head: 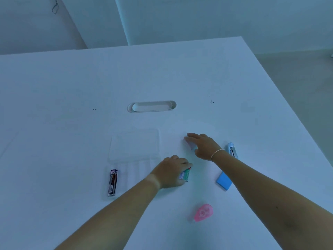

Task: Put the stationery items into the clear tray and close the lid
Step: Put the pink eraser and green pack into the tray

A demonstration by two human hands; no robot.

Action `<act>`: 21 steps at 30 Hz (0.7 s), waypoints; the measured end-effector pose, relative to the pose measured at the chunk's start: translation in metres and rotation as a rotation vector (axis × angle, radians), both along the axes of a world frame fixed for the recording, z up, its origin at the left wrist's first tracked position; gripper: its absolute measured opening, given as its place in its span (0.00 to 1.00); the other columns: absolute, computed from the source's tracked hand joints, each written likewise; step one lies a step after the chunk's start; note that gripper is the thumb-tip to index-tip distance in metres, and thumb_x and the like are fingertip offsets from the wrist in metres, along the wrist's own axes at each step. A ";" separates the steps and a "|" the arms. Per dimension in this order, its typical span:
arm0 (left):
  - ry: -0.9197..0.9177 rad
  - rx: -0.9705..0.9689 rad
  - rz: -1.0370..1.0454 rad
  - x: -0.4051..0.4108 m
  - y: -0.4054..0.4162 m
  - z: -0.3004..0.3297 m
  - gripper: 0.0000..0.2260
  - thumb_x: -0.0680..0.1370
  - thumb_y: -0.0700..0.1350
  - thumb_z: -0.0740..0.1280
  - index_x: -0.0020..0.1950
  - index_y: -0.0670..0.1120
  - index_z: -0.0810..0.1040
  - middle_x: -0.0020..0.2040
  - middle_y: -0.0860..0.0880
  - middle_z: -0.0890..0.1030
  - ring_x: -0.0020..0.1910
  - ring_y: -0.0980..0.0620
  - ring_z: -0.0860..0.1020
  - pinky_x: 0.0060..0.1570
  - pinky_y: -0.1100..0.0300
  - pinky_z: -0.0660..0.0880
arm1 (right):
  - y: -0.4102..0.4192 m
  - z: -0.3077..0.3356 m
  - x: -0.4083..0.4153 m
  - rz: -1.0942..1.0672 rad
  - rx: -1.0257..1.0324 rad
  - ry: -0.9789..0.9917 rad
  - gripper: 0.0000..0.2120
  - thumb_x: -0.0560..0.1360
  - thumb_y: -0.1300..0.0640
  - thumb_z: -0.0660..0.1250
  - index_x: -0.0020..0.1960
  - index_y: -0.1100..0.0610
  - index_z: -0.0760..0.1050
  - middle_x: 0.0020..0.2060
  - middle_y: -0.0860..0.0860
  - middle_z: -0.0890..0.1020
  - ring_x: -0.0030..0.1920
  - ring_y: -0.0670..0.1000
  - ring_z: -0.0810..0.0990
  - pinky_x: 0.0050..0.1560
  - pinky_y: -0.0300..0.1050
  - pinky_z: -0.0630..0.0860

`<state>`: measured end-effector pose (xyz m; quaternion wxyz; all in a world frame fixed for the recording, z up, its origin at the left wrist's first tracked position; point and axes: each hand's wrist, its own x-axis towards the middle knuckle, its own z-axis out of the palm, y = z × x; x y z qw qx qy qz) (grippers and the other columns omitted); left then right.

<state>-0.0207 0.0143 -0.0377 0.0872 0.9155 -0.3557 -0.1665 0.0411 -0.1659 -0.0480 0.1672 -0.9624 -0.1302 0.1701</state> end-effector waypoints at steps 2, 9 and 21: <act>-0.005 -0.033 0.054 0.002 0.012 0.006 0.25 0.74 0.47 0.64 0.71 0.49 0.67 0.66 0.51 0.75 0.59 0.46 0.72 0.57 0.54 0.71 | 0.005 -0.001 -0.001 -0.024 0.004 -0.035 0.27 0.72 0.61 0.63 0.70 0.50 0.64 0.70 0.49 0.67 0.65 0.57 0.68 0.64 0.53 0.70; -0.016 -0.040 0.234 0.006 0.060 0.021 0.25 0.74 0.48 0.64 0.71 0.50 0.66 0.65 0.53 0.74 0.61 0.48 0.71 0.59 0.55 0.70 | 0.020 0.004 -0.016 -0.128 0.047 -0.043 0.27 0.71 0.61 0.65 0.68 0.52 0.65 0.64 0.55 0.69 0.63 0.58 0.69 0.61 0.54 0.72; 0.002 -0.050 0.428 -0.018 0.144 0.033 0.26 0.75 0.50 0.65 0.73 0.49 0.64 0.68 0.53 0.72 0.64 0.49 0.68 0.61 0.57 0.69 | 0.088 0.036 -0.035 -0.086 0.188 -0.163 0.26 0.69 0.62 0.67 0.66 0.53 0.67 0.62 0.56 0.71 0.60 0.58 0.71 0.59 0.52 0.74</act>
